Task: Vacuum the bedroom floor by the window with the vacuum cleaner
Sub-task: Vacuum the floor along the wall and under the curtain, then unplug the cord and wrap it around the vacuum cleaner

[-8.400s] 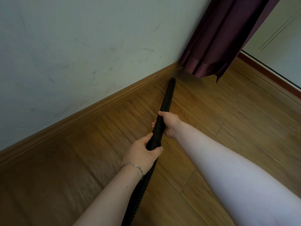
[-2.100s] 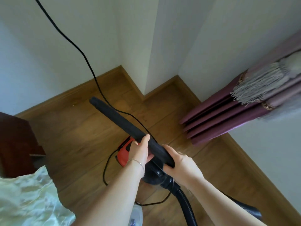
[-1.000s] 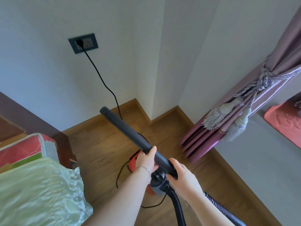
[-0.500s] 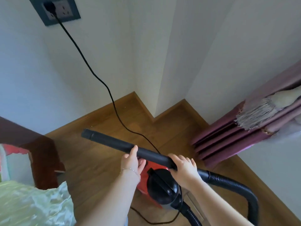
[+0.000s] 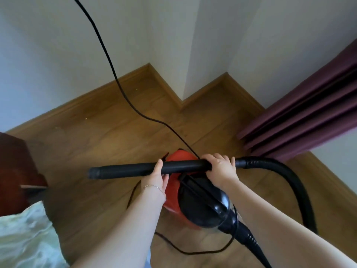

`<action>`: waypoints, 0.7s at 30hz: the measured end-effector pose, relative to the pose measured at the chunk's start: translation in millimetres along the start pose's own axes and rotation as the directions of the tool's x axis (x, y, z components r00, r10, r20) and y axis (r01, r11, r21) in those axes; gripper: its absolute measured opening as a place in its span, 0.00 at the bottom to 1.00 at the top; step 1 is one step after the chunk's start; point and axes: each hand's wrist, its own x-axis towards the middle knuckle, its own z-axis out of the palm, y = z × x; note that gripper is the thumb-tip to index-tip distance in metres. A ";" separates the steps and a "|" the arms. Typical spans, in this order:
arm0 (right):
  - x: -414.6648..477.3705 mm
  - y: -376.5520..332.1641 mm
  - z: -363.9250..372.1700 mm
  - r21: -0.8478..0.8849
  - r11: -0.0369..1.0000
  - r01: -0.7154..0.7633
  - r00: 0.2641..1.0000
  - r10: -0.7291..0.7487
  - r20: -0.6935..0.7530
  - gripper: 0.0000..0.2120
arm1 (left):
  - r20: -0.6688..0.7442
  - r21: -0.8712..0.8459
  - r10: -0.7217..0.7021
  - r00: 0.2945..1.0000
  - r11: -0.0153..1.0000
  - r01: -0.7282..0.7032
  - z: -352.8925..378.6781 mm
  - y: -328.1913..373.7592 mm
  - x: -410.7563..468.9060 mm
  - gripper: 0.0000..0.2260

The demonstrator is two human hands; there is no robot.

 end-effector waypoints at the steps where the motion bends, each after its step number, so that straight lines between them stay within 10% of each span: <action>1: 1.3 2.2 3.3 -0.012 1.000 0.007 1.000 -0.007 -0.022 0.25 | 0.021 0.007 -0.005 1.000 1.000 0.005 -1.7 -2.3 4.3 0.26; 10: -2.6 -12.9 3.3 -0.078 0.994 0.078 0.997 -0.077 0.010 0.28 | 0.110 0.438 0.033 0.993 0.896 -0.078 -6.2 2.8 -9.3 0.19; 13: -17.9 -28.1 -14.6 -0.074 0.992 0.098 0.994 -0.094 0.054 0.27 | 0.244 0.835 0.309 0.919 0.414 -0.361 -10.9 18.7 -38.1 0.14; 16: -40.9 -47.5 -41.6 -0.073 0.991 0.113 0.991 -0.106 0.084 0.27 | 0.440 0.885 0.406 0.801 -0.043 -0.463 -14.6 42.2 -74.7 0.15; 21: -86.7 -76.0 -87.2 -0.034 0.996 0.083 0.990 -0.078 0.115 0.26 | 0.583 0.812 0.433 0.688 -0.280 -0.512 -12.3 75.3 -139.6 0.15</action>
